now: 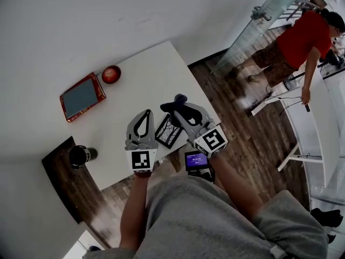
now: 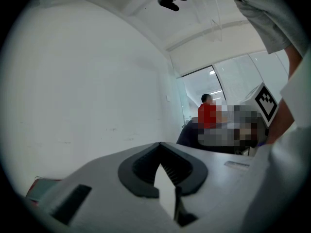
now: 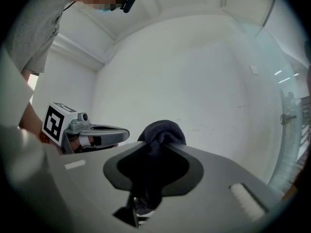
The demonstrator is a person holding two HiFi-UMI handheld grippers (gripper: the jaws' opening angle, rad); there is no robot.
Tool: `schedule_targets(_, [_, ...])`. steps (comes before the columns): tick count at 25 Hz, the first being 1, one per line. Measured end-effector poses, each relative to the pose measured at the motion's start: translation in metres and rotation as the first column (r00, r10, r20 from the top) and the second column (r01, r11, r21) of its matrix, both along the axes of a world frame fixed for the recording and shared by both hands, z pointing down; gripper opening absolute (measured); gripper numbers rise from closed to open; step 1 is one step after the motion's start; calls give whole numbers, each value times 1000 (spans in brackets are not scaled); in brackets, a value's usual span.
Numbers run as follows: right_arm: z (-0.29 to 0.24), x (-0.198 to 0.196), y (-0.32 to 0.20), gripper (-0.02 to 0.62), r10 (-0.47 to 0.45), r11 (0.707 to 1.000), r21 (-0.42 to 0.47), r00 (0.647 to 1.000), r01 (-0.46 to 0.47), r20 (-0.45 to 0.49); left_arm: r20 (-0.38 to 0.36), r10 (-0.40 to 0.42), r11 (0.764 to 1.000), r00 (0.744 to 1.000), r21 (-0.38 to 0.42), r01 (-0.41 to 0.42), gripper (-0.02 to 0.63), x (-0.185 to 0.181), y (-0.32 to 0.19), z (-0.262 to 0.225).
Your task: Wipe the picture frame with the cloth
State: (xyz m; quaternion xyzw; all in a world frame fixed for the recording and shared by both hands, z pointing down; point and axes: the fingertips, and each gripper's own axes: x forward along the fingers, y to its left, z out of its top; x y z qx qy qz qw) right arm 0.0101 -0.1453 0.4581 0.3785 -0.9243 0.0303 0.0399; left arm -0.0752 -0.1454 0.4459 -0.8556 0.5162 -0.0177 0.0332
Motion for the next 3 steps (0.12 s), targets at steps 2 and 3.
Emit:
schedule_targets(2, [1, 0, 1, 92, 0, 1000, -1, 1000, 0, 3, -1, -1, 1000, 1000, 1, 1, 3, 0, 1, -1])
schedule_targets(3, [2, 0, 1, 92, -1, 1000, -3, 1000, 1, 6, 0, -2, 1000, 1000, 1, 2, 3, 0, 1, -1])
